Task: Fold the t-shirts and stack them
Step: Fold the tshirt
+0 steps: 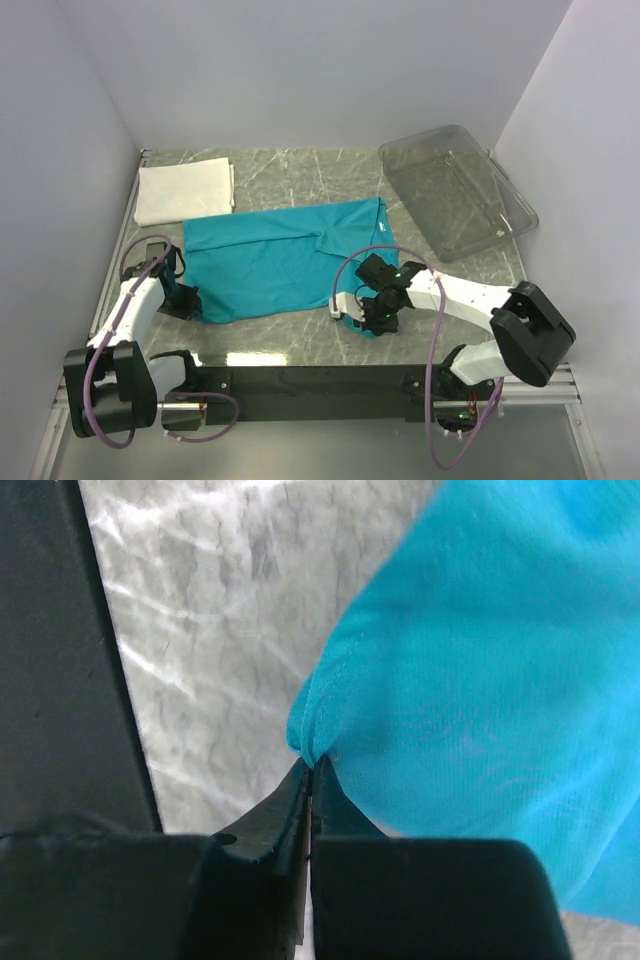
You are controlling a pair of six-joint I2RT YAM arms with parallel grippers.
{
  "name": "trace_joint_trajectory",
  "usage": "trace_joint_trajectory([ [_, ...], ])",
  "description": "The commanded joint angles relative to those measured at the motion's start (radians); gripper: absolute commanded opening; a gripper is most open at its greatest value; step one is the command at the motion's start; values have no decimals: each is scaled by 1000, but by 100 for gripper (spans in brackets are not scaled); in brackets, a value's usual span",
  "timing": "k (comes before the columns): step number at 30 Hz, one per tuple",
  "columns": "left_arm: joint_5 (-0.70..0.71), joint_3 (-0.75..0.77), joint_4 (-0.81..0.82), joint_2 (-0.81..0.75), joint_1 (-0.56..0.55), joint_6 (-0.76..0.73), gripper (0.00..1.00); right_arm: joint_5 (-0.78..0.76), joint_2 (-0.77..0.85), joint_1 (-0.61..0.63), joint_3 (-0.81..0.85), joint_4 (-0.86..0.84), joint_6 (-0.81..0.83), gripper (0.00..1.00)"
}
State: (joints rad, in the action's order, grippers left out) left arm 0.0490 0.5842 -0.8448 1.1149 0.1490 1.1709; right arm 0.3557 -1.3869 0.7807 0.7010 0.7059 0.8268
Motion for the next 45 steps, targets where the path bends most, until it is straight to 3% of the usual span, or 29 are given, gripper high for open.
trace_joint_trajectory([
  [1, -9, 34, -29, -43, -2, -36, 1, 67, 77, -55, 40, 82, 18, 0],
  [6, -1, 77, -54, -98, 0, -43, 1, 230, 108, -288, 207, 245, 86, 0],
  [15, -38, 140, -34, -66, 1, -68, 1, 325, -32, -463, 367, 274, 60, 0],
  [27, -41, 213, 15, -4, 12, -85, 1, 319, -181, -555, 552, 236, -29, 0],
  [45, -14, 413, 110, 312, 32, -143, 0, 293, -403, -557, 808, 213, -117, 0],
])
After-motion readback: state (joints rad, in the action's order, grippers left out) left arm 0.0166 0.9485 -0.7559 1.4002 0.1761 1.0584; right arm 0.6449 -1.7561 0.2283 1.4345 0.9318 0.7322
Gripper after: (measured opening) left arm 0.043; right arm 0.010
